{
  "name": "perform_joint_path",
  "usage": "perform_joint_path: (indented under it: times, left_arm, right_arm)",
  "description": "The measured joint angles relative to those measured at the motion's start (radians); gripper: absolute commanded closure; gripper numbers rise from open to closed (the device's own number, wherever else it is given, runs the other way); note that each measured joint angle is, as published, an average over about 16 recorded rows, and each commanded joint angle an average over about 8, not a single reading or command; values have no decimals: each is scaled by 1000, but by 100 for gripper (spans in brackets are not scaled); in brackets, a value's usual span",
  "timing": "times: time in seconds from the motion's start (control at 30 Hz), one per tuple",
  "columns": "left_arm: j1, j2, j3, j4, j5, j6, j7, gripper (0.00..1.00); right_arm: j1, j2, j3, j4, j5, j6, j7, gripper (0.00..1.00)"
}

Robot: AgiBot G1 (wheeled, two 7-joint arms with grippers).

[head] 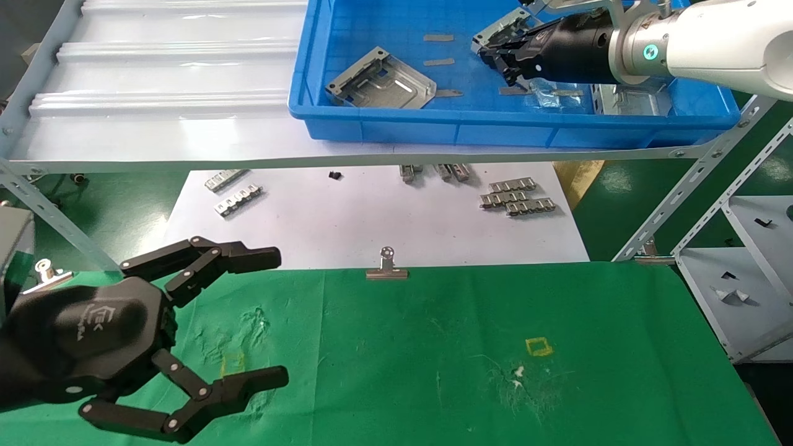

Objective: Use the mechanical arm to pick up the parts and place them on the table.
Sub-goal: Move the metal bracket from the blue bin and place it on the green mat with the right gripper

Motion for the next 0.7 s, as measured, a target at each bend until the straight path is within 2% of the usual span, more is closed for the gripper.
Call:
perform_joint_path:
  times: [0.43, 0.57, 0.7]
  left_arm:
    - [0, 0, 0, 0, 0, 0, 0, 0]
    - [0, 0, 0, 0, 0, 0, 0, 0]
    - [0, 0, 0, 0, 0, 0, 0, 0]
  right_arm:
    - [50, 36, 26, 12, 38, -56, -46, 100]
    - [70, 54, 36, 22, 53, -117, -66, 100]
    - [93, 80, 42, 39, 65, -234, -96, 100]
